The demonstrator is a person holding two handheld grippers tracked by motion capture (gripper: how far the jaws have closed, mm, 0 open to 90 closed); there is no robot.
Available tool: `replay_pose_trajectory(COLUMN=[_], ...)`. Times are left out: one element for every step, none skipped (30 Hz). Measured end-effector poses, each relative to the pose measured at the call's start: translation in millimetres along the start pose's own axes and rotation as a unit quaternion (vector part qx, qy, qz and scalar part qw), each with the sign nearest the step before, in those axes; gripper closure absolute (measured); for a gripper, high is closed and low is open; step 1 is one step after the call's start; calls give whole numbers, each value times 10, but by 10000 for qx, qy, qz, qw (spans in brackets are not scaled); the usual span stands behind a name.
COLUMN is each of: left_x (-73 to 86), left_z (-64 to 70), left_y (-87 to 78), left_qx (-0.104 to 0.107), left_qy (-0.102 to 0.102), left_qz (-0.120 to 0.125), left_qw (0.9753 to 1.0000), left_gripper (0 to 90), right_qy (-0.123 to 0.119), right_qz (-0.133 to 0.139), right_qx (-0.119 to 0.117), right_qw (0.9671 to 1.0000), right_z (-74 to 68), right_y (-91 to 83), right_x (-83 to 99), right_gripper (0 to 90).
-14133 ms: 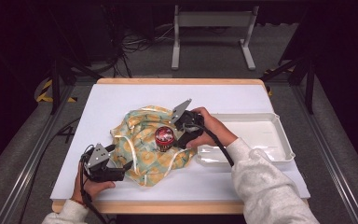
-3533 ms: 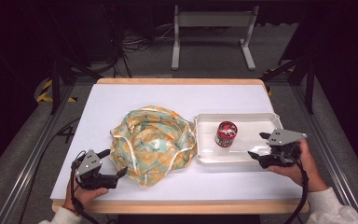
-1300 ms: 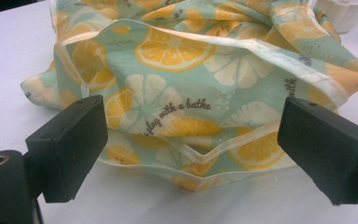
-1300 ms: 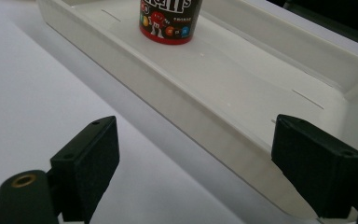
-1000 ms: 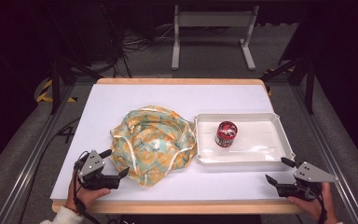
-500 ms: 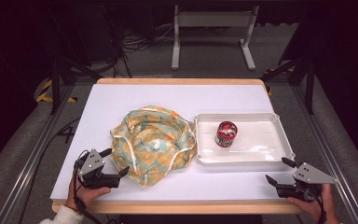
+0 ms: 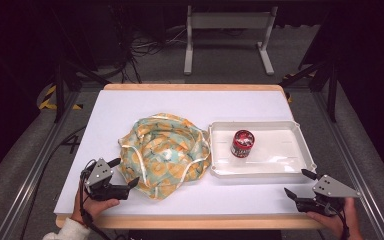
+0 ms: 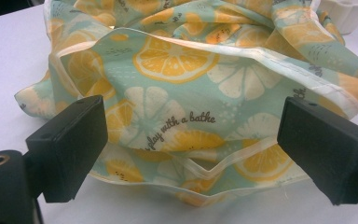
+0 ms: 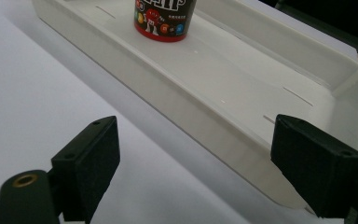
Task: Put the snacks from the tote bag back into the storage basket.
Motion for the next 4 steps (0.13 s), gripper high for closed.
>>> replay_pose_trajectory(left_x=[0, -1, -1, -5], left_z=[0, 2, 2, -1], left_y=[0, 8, 8, 16], left_qx=[0, 11, 11, 5], left_qy=[0, -21, -21, -4], left_qz=[0, -14, -14, -11], left_qw=[10000, 10000, 10000, 10000], left_gripper=[91, 91, 91, 91], right_qy=[0, 25, 48, 48], right_qz=[0, -5, 5, 5], right_qx=[0, 6, -1, -1], right_qw=[10000, 10000, 10000, 10000], right_z=[0, 13, 16, 16], right_y=[0, 1, -2, -2], right_x=[0, 11, 13, 13], right_gripper=[163, 163, 163, 163])
Point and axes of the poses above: each handheld gripper's, and its own axes: y roughly forward along the jaws, x roughly out of its underside, z roughly to its right, the point moved 8 cm from there along y, roughly forward along the jaws, and after that the axes turned 8 degrees about -z, right-handed, at the moved point
